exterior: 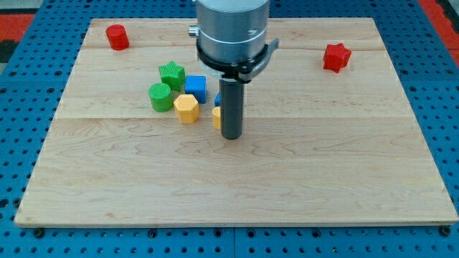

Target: Slide the red star closer to the blue cube

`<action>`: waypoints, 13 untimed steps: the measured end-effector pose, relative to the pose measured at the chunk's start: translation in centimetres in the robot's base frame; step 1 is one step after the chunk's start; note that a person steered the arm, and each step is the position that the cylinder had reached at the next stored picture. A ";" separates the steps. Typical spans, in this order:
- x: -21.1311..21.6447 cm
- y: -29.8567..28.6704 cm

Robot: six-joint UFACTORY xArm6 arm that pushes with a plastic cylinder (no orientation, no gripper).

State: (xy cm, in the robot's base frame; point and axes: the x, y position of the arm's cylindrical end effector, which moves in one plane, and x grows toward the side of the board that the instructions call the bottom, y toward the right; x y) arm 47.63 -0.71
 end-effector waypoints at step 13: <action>-17.8 15.1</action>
State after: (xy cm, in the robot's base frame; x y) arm 29.85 14.41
